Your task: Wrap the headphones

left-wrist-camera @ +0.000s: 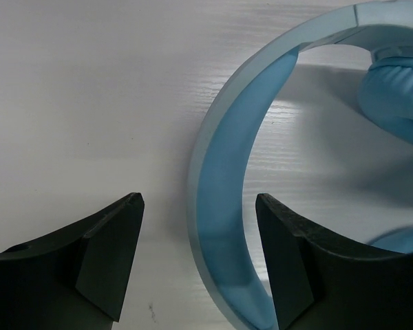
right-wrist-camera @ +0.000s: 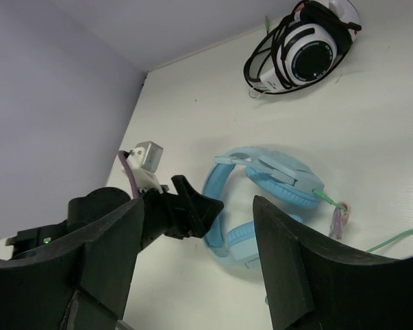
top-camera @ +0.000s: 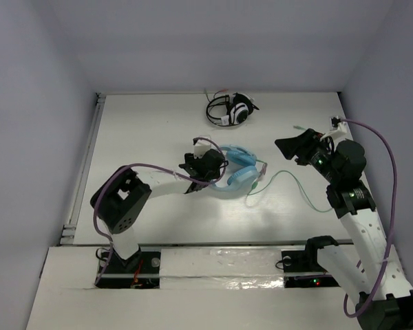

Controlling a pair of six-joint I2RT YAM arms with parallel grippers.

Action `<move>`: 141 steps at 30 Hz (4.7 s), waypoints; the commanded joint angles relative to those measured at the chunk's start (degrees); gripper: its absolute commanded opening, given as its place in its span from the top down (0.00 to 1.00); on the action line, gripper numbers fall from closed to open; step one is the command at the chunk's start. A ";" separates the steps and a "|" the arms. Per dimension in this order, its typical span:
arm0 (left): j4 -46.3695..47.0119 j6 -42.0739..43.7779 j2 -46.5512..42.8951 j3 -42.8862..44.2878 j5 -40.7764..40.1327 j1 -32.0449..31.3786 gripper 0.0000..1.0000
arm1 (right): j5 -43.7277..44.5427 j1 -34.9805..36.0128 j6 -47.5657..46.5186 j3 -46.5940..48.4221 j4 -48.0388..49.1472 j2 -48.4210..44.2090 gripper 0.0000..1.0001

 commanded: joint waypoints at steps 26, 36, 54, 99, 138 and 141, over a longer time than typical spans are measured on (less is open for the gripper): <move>6.01 2.65 4.30 2.32 -5.93 -0.26 1.00 | -0.91 -0.12 0.68 -1.22 4.88 0.79 0.48; -22.72 18.12 -14.78 21.44 -0.74 1.57 1.00 | -6.97 1.02 0.60 -1.75 10.60 5.44 1.00; -40.75 27.00 -9.87 63.22 21.31 17.66 1.00 | -16.89 1.55 -12.58 -1.13 25.37 19.33 0.19; -33.99 18.66 -9.16 74.48 39.69 26.37 1.00 | -1.26 5.85 -6.44 -12.82 21.24 15.64 0.18; -33.29 17.07 -7.75 77.38 42.50 31.55 1.00 | 5.24 14.82 -0.99 -14.40 20.97 23.72 0.33; -33.03 16.90 -7.75 77.56 42.50 31.55 1.00 | 6.30 14.82 -0.20 -15.01 22.81 24.52 0.35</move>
